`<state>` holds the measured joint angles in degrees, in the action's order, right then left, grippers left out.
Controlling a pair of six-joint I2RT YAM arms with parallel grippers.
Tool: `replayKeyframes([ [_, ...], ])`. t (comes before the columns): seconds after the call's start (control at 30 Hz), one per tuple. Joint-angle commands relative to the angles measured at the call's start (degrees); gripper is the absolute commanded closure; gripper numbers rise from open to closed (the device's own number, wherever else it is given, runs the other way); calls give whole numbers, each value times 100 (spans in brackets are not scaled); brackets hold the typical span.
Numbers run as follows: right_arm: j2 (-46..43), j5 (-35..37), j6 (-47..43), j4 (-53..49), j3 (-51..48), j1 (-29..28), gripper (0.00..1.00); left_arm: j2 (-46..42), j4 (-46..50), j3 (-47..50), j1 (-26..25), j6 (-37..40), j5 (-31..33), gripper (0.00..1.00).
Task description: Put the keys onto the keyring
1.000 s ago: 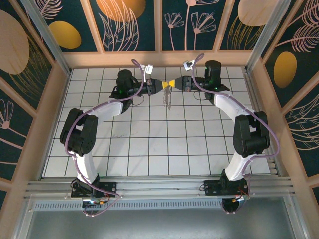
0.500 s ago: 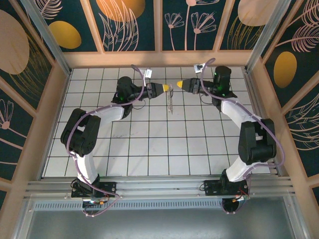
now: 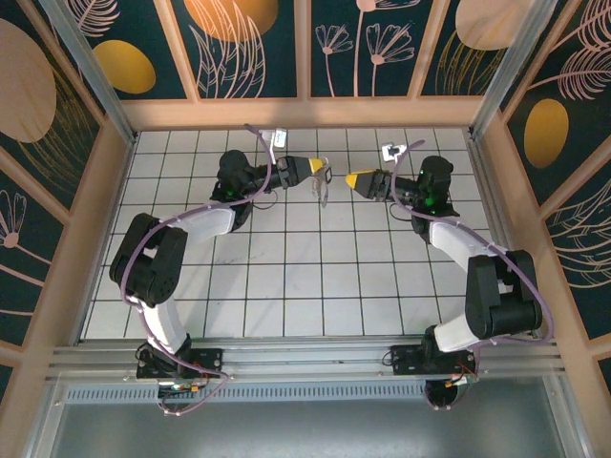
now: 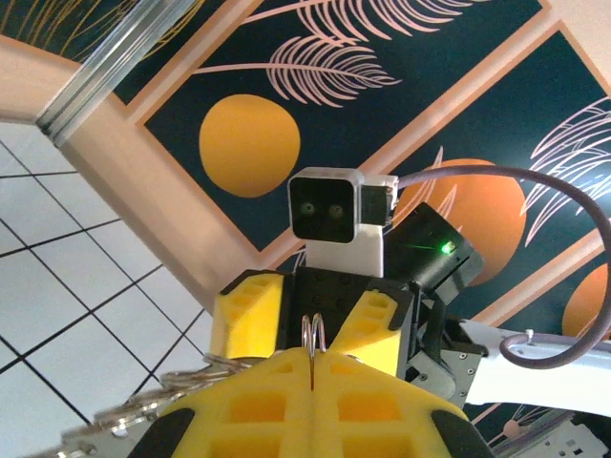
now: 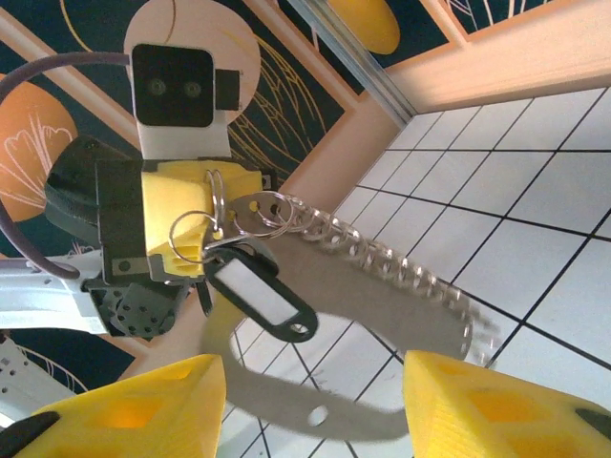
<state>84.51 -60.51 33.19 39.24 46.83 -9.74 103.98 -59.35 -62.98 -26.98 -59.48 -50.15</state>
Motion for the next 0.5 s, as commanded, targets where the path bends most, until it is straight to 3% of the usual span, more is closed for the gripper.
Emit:
replayKeyframes([
  [0.0,-173,-206,-87,578,-10,-115,47,-208,-330,-34,-70,-65,-86,100],
  [0.47,209,-493,-199,698,397,-373,47,-247,-68,-195,-235,104,-206,100],
])
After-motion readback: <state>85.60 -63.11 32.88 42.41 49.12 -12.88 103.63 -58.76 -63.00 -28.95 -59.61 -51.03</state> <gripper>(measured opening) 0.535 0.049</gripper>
